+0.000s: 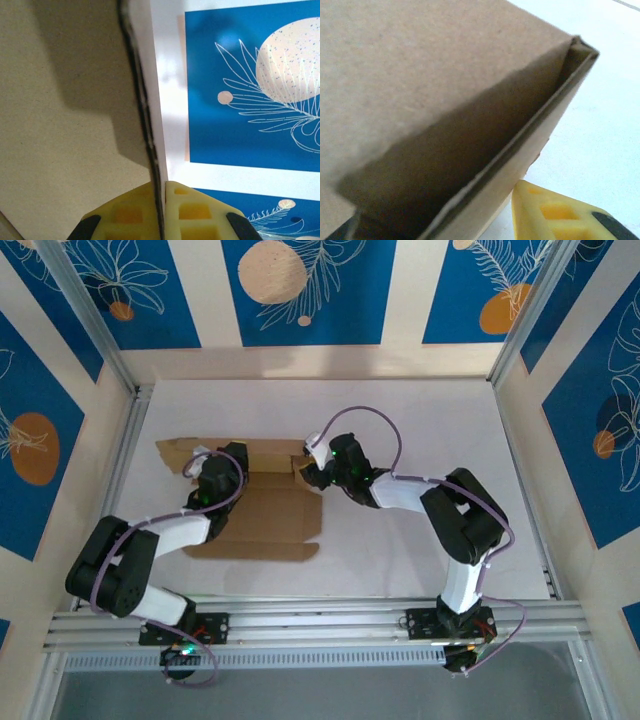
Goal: Fold the paper box
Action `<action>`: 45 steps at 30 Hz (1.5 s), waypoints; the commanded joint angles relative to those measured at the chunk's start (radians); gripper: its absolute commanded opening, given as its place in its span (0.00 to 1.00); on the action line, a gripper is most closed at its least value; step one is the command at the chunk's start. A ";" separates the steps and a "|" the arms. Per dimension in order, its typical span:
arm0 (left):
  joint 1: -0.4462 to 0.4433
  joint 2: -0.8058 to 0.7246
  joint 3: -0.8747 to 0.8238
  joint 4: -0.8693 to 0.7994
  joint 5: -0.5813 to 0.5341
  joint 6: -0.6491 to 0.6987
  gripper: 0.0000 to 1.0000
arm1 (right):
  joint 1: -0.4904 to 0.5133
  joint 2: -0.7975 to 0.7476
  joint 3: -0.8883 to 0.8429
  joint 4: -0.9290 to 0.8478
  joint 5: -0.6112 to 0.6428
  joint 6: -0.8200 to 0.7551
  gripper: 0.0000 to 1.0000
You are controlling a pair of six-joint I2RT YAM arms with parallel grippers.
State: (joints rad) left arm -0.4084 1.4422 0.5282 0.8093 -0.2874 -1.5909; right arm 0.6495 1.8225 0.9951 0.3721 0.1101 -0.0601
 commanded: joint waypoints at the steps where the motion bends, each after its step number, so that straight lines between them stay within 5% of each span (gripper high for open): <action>1: -0.044 -0.040 -0.030 -0.110 0.012 0.004 0.00 | 0.013 0.039 0.017 0.037 0.129 0.063 0.42; 7: -0.080 -0.062 -0.031 -0.127 -0.015 -0.021 0.00 | 0.042 0.076 0.054 0.032 0.206 0.065 0.46; 15: -0.090 -0.105 -0.032 -0.192 -0.050 -0.033 0.00 | 0.043 0.078 0.061 0.027 0.222 0.061 0.24; 24: -0.164 -0.219 0.003 -0.408 -0.161 -0.093 0.00 | 0.051 0.129 0.152 -0.064 0.393 0.086 0.27; 32: -0.233 -0.273 0.031 -0.550 -0.225 -0.163 0.00 | 0.083 0.189 0.231 -0.109 0.566 0.072 0.11; 39: -0.250 -0.288 0.054 -0.586 -0.238 -0.161 0.00 | 0.084 0.197 0.242 -0.118 0.579 0.065 0.01; 41: -0.250 -0.292 0.059 -0.581 -0.234 -0.134 0.11 | 0.079 0.189 0.235 -0.113 0.565 0.059 0.01; 45: -0.226 -0.296 0.089 -0.484 -0.122 0.131 0.32 | 0.041 0.148 0.193 -0.091 0.429 0.026 0.00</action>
State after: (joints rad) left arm -0.6327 1.1797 0.5644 0.2955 -0.5453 -1.6764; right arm 0.7391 1.9823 1.2102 0.2848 0.5373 0.0273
